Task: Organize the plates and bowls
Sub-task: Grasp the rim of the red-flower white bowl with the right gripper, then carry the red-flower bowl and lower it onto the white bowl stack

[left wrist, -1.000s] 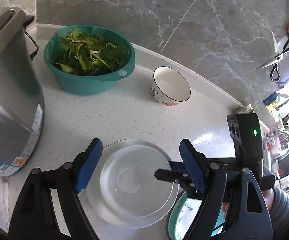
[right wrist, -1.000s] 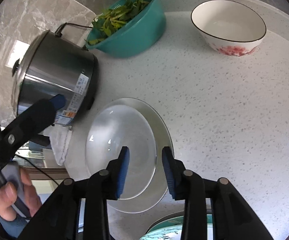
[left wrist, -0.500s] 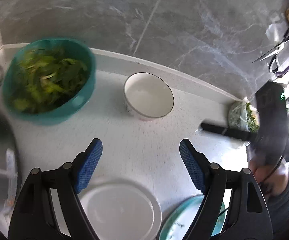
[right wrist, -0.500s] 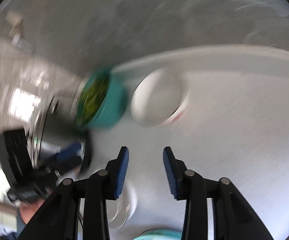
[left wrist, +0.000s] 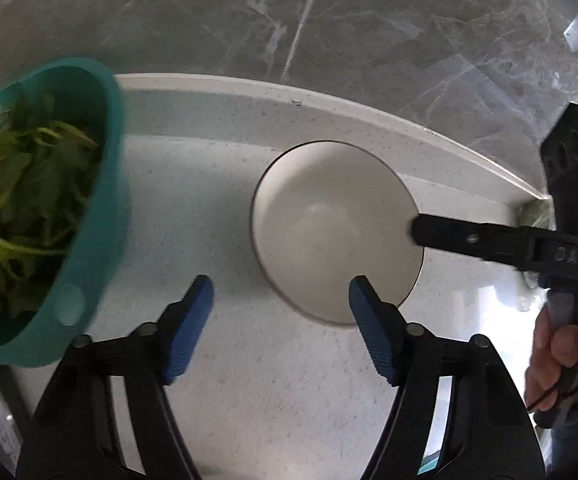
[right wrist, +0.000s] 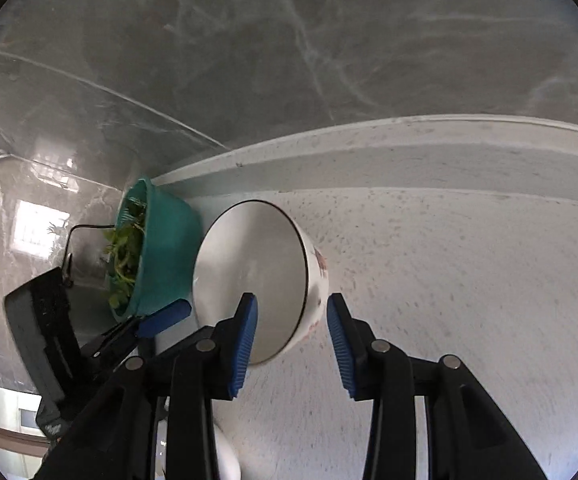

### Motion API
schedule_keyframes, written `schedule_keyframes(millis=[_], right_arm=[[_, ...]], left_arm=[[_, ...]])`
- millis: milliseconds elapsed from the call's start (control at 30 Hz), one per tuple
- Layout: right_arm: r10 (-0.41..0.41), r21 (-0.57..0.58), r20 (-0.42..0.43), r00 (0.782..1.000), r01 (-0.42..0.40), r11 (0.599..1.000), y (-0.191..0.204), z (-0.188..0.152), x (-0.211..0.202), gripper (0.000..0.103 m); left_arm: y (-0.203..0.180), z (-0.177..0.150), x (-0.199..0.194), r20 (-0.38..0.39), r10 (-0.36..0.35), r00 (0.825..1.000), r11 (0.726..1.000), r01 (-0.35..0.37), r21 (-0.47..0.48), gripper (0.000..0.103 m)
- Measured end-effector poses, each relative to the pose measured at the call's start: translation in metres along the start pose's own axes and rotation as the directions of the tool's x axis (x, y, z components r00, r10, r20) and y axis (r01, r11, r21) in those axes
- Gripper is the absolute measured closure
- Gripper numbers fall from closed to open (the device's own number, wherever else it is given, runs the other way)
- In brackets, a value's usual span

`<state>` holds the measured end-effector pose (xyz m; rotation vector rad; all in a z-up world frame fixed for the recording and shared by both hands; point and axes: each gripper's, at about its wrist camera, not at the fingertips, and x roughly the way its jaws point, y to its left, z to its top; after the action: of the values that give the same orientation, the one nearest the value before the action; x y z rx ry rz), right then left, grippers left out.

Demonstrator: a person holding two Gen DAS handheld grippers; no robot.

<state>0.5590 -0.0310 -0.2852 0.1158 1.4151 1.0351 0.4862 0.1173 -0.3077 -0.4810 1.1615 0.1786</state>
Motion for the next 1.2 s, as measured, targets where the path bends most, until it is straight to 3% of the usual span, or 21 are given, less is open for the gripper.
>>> schedule_keyframes(millis=[167, 200, 267, 433, 500, 567, 667, 1200], right_arm=[[-0.013, 0.012, -0.029, 1.000, 0.013, 1.000, -0.009, 0.008, 0.015, 0.063], [-0.016, 0.006, -0.036, 0.999, 0.016, 1.000, -0.010, 0.009, 0.017, 0.063], [-0.023, -0.002, -0.044, 0.999, 0.023, 1.000, -0.012, 0.008, 0.020, 0.063], [-0.026, -0.011, -0.069, 0.997, 0.026, 1.000, -0.008, 0.008, 0.032, 0.063], [-0.029, -0.012, -0.076, 0.997, 0.029, 1.000, -0.010, 0.008, 0.033, 0.073], [-0.046, -0.016, -0.080, 0.996, 0.045, 0.999, -0.012, 0.008, 0.033, 0.076], [-0.033, -0.002, -0.087, 0.996, 0.033, 0.999, -0.017, 0.009, 0.033, 0.077], [-0.043, 0.015, -0.084, 0.996, 0.044, 0.999, -0.006, 0.005, 0.036, 0.081]], left_arm=[[-0.006, 0.007, 0.012, 0.002, 0.010, 1.000, 1.000, -0.010, 0.017, 0.041], [-0.006, 0.008, 0.015, 0.002, 0.017, 1.000, 1.000, -0.017, 0.021, 0.045], [-0.006, 0.009, 0.022, -0.005, 0.008, 1.000, 1.000, -0.008, 0.028, 0.066], [-0.009, 0.013, 0.032, -0.016, 0.028, 0.999, 0.999, -0.027, 0.035, 0.069], [-0.010, 0.015, 0.035, -0.017, 0.041, 0.999, 0.998, -0.040, 0.055, 0.075], [-0.007, 0.018, 0.036, -0.017, 0.037, 0.999, 0.998, -0.036, 0.049, 0.082], [0.001, 0.021, 0.039, -0.017, 0.010, 1.000, 1.000, -0.009, 0.027, 0.084], [-0.002, 0.006, 0.019, 0.004, 0.040, 0.999, 0.997, -0.040, 0.059, 0.090]])
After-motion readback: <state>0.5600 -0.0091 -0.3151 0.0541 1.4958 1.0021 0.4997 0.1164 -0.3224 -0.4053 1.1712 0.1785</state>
